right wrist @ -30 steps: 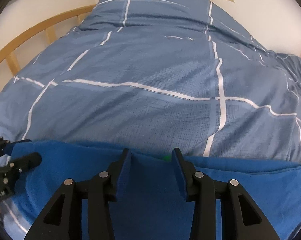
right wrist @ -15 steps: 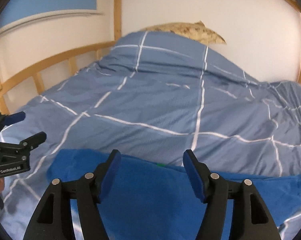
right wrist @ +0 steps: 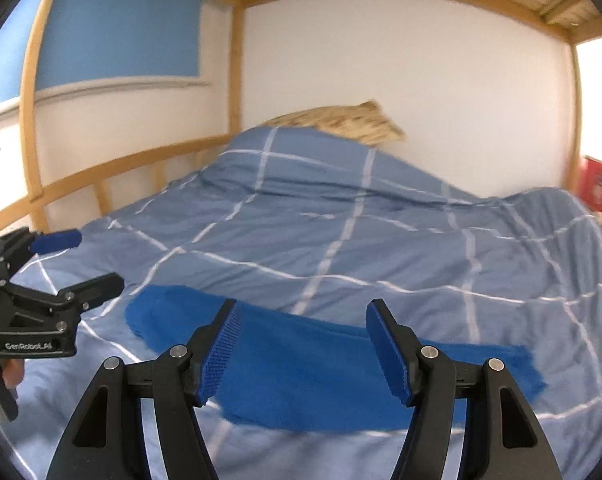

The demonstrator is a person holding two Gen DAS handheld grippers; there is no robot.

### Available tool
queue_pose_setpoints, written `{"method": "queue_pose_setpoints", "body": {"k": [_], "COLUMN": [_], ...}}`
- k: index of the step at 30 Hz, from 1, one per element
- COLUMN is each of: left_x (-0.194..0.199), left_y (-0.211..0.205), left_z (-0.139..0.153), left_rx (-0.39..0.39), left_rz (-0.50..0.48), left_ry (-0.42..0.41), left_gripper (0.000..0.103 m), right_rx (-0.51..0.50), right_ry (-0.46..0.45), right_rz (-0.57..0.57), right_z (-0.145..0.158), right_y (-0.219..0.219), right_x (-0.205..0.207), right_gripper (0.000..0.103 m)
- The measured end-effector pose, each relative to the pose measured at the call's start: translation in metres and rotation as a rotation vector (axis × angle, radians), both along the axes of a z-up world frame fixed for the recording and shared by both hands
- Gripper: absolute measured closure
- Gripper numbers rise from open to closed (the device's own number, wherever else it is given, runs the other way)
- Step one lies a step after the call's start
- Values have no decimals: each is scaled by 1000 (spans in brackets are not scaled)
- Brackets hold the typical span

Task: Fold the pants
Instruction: 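Grasp the sweatpants cuff end with the right tool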

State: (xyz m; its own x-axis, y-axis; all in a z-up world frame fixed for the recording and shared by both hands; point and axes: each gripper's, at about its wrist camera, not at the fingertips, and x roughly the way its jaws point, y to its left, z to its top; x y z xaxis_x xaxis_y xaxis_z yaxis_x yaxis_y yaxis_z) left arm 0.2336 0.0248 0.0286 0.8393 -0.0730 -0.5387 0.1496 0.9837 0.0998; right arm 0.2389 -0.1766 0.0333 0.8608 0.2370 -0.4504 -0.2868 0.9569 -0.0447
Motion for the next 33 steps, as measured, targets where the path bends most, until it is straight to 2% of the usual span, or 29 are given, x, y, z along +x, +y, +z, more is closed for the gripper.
{"method": "queue_pose_setpoints", "body": {"k": [10, 14, 19, 26, 33], "left_x": [21, 36, 59, 89, 107], "left_y": [-143, -188, -232, -267, -285], "left_z": [-22, -32, -53, -92, -118], "left_rx": [-95, -119, -95, -53, -39], "left_rz": [-84, -94, -80, -63, -52], "left_ry": [78, 95, 112, 168, 209], "left_gripper": [11, 11, 11, 11, 11], "right_rx": [46, 72, 149, 228, 296], "right_ry": [38, 46, 86, 191, 285], "right_rz": [-218, -254, -319, -366, -385], "right_z": [-13, -23, -47, -98, -142], "right_y": [-151, -196, -248, -285, -302], "right_x": [6, 14, 37, 71, 97], "right_gripper": [38, 38, 39, 49, 53]}}
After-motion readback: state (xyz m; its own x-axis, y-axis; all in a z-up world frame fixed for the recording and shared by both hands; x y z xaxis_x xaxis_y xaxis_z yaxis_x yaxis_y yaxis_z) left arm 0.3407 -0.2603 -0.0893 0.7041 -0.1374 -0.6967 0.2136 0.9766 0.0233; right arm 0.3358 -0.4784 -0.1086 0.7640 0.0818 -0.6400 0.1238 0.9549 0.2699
